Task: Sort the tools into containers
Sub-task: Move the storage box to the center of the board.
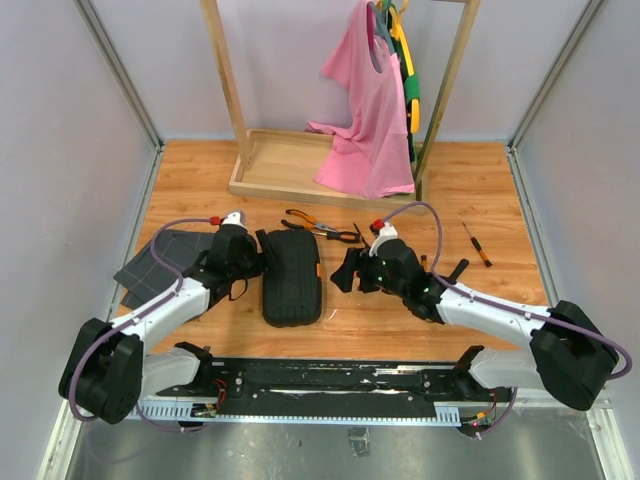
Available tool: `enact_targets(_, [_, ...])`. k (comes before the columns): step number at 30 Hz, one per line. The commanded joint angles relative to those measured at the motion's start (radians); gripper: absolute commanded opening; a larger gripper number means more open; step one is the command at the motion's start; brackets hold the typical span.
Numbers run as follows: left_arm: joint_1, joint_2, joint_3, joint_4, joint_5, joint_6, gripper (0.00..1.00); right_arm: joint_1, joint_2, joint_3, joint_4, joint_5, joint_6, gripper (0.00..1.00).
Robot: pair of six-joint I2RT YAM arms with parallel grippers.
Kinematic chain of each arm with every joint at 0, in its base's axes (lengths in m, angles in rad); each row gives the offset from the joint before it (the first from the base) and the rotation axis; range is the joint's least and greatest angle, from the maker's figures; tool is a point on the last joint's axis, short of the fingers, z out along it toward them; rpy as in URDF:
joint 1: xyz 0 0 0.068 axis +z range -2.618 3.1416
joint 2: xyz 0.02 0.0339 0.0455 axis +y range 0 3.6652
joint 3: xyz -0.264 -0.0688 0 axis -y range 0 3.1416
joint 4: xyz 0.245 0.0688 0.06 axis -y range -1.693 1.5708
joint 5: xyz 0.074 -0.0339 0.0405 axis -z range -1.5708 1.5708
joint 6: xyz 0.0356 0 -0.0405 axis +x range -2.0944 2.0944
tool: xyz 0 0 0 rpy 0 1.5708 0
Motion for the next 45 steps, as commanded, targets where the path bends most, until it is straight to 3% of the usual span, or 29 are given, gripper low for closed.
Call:
enact_targets(1, [-0.017, 0.029, 0.007, 0.028, 0.008, 0.014, 0.79, -0.077, 0.027, 0.038, 0.04, -0.043, 0.006, 0.8])
enact_targets(10, [-0.019, 0.095, 0.006, 0.046, 0.012, 0.022, 0.79, -0.146, 0.111, 0.045, 0.179, -0.195, 0.0, 0.93])
enact_targets(18, [-0.019, 0.131, 0.0, 0.088, 0.054, 0.042, 0.78, -0.115, 0.259, 0.009, 0.407, -0.366, 0.156, 0.82])
enact_targets(32, [-0.02, 0.181, 0.042, 0.086, 0.033, 0.054, 0.78, 0.069, 0.434, 0.069, 0.555, -0.377, 0.233, 0.79])
enact_targets(40, [-0.019, 0.212, 0.061, 0.076, -0.003, 0.073, 0.77, 0.101, 0.434, 0.069, 0.521, -0.357, 0.206, 0.79])
enact_targets(45, [-0.019, 0.212, 0.058, 0.076, -0.018, 0.073, 0.77, 0.1, 0.315, 0.032, 0.328, -0.227, 0.105, 0.85])
